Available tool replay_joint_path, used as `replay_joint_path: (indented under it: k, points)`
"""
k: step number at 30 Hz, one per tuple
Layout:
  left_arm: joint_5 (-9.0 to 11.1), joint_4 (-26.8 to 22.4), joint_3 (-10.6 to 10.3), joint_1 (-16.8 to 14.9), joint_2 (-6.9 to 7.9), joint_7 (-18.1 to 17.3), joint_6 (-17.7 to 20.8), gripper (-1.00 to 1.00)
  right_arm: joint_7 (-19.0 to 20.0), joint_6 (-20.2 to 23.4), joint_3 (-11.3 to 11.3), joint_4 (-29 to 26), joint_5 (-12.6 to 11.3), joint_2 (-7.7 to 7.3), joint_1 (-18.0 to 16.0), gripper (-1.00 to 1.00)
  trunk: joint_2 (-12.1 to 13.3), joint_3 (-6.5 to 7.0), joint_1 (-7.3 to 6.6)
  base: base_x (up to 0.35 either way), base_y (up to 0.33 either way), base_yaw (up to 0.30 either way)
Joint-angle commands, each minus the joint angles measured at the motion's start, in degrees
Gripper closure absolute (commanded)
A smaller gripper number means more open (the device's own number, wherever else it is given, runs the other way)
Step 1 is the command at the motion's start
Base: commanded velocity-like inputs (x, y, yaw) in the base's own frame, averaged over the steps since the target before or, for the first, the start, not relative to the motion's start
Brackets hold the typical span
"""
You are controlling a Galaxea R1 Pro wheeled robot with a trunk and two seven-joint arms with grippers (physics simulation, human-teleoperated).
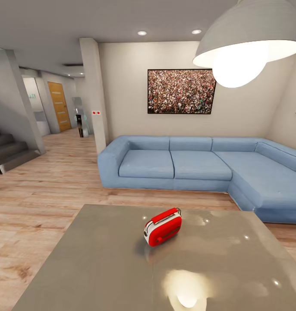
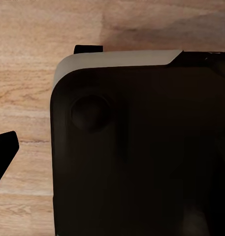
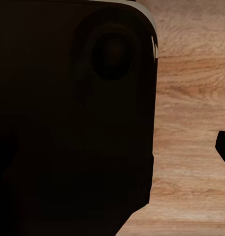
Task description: Turn on the radio receiver that's on the table in the living room.
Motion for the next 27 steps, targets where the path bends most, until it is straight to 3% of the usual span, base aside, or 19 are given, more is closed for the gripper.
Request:
replay_joint_path:
  k: [1,27]
  points:
    - [0.0,0.0,0.0,0.0,0.00,0.0,0.0,-1.00,0.0,0.0,0.0,0.0,0.0,0.00,0.0,-1.00,0.0,0.00,0.00,0.000,0.000,0.000]
    - [-0.2,-0.4,0.0,0.0,-0.34,0.0,-0.1,-1.00,0.0,0.0,-0.4,0.0,-0.2,-0.28,0.0,-1.00,0.8,0.36,-0.44,0.000,0.000,0.000]
